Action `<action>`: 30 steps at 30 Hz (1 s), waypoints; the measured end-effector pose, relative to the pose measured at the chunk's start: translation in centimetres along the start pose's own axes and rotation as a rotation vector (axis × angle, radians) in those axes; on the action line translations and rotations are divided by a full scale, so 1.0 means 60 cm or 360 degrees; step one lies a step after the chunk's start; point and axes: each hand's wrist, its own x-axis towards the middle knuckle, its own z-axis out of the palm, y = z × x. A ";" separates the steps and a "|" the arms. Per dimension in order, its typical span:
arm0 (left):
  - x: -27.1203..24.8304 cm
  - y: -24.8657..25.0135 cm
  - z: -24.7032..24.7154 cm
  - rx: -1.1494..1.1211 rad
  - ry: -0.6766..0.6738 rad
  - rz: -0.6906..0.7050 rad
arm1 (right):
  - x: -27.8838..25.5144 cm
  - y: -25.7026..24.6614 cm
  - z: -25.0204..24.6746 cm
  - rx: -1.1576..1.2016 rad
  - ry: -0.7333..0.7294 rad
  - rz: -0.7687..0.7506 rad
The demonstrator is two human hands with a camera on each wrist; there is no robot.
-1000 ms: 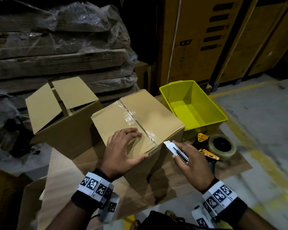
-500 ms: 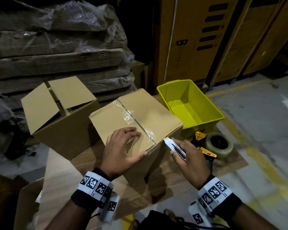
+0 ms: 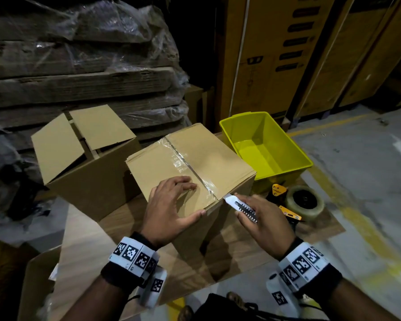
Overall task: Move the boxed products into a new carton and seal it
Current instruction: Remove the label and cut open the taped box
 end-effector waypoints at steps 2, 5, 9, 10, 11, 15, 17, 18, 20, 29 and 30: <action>0.000 -0.001 0.001 -0.0005 0.0010 0.0000 | 0.002 -0.003 0.003 -0.0021 0.0009 0.0008; 0.000 -0.003 0.002 -0.0010 0.0013 -0.0001 | 0.001 -0.007 0.005 -0.0031 -0.0017 0.0030; -0.003 -0.004 0.002 -0.0017 0.0009 -0.0007 | 0.004 0.002 -0.005 -0.0024 -0.0061 -0.0029; -0.002 -0.003 0.002 -0.0019 0.0010 -0.0009 | 0.006 0.004 -0.007 -0.0025 -0.0076 -0.0040; -0.002 -0.003 0.002 -0.0020 0.0013 -0.0010 | 0.007 0.005 -0.008 -0.0030 -0.0092 -0.0047; -0.001 -0.003 0.001 -0.0035 0.0024 0.0001 | 0.012 -0.002 -0.007 -0.0029 -0.0085 -0.0033; -0.001 -0.003 0.001 -0.0037 0.0022 0.0005 | 0.007 -0.009 -0.007 -0.0031 -0.0109 -0.0024; -0.001 -0.003 0.001 -0.0039 0.0020 0.0004 | 0.003 -0.010 -0.007 -0.0022 -0.0129 -0.0030; -0.002 -0.003 0.002 -0.0030 0.0016 0.0004 | -0.008 -0.013 -0.003 -0.0006 -0.0150 -0.0024; -0.007 -0.006 0.007 -0.0139 0.0099 0.0015 | -0.010 -0.003 -0.008 0.0029 -0.0076 0.0091; -0.008 -0.005 0.008 -0.0142 0.0111 0.0009 | -0.009 -0.003 -0.008 0.0034 -0.0054 0.0097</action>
